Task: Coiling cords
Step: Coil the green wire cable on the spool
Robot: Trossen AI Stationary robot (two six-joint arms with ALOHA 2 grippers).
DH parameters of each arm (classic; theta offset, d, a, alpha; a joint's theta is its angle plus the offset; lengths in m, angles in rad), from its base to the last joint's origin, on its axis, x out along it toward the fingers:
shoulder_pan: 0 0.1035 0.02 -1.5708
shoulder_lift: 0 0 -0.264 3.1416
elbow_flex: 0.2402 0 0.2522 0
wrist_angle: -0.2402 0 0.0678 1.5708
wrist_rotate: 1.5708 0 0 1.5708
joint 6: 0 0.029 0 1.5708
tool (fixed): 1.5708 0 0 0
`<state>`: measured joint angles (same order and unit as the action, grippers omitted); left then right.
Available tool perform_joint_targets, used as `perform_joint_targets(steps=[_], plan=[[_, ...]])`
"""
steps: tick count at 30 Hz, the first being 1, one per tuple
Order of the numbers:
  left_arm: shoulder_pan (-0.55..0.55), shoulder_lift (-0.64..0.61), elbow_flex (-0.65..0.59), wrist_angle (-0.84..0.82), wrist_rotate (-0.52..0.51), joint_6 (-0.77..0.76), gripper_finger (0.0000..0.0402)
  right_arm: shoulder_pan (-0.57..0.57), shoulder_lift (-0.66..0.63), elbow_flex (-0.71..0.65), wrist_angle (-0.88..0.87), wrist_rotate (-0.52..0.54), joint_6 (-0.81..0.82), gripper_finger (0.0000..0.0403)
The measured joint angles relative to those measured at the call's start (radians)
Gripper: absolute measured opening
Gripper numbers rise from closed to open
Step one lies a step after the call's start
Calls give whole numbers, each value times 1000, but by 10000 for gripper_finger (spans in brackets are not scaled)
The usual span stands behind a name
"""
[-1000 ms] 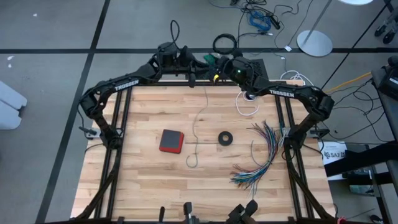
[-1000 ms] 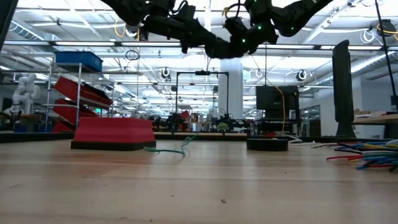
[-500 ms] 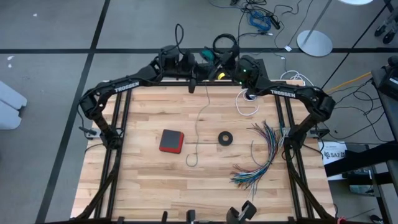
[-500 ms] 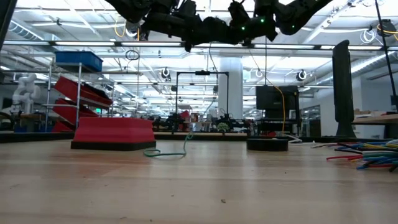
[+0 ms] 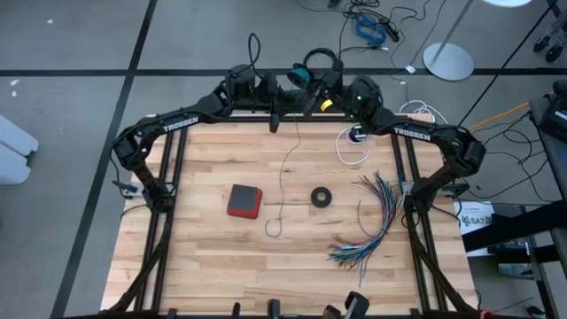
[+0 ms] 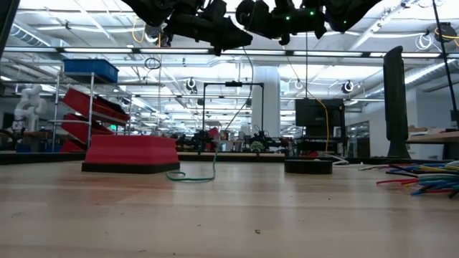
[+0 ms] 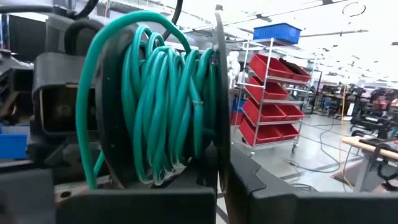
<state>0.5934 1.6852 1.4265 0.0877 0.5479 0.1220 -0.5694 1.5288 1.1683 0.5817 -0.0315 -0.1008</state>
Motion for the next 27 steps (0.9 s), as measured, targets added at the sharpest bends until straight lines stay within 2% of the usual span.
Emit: perform_joint_targets(steps=[5, 10, 20, 24, 27], plan=[[-1, 0, 0, -9, 7, 88, 90, 0, 0, 0, -1, -29, 17, 0], [4, 0, 0, -26, 115, 155, 69, 0, 0, 0, -2, -66, 32, 0], [40, 0, 0, -22, 289, 198, 69, 1, 0, 0, -32, -79, 30, 0], [61, 0, 0, -16, 293, 199, 64, 0, 0, 0, -32, -79, 30, 0], [70, 0, -29, 43, 294, 198, 42, 0, 0, 0, -31, -79, 30, 0]])
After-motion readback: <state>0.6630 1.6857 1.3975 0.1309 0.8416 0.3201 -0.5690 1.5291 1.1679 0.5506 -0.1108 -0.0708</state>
